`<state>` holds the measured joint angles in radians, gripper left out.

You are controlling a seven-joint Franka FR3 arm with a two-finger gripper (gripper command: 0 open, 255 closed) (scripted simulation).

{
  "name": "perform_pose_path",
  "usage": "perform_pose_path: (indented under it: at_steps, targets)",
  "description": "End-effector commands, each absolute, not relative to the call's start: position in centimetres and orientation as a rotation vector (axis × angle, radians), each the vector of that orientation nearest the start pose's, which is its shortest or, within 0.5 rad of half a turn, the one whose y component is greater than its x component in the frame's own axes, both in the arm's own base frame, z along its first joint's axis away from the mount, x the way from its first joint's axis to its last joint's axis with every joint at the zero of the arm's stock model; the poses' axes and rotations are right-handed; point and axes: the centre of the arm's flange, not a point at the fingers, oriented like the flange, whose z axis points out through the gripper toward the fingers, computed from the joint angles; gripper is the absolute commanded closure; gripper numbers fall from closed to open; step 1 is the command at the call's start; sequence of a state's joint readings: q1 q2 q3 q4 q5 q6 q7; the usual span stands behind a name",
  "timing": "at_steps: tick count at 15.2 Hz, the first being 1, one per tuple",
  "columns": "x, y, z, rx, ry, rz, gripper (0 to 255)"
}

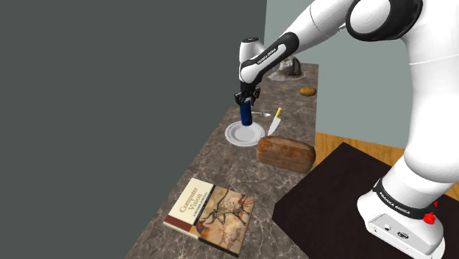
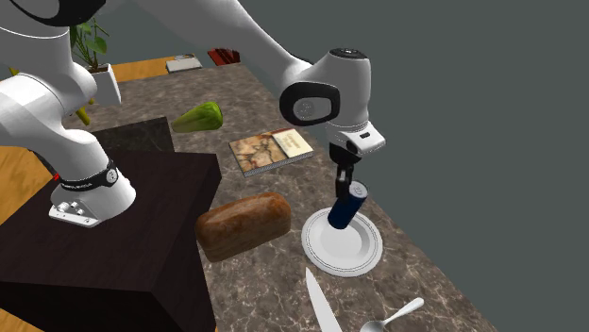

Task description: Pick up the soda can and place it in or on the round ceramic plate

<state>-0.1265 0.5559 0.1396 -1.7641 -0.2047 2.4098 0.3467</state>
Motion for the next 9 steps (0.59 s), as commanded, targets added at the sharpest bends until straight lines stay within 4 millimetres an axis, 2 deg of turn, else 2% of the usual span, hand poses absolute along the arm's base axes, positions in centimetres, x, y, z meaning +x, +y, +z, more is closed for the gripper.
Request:
perform_pose_path:
  at_steps: [1, 9]
  targets:
    - [67.2, -0.1, 25.0, -3.171, 0.337, -0.176, 255]
    - [67.2, -0.1, 20.8, -3.171, 0.337, -0.176, 255]
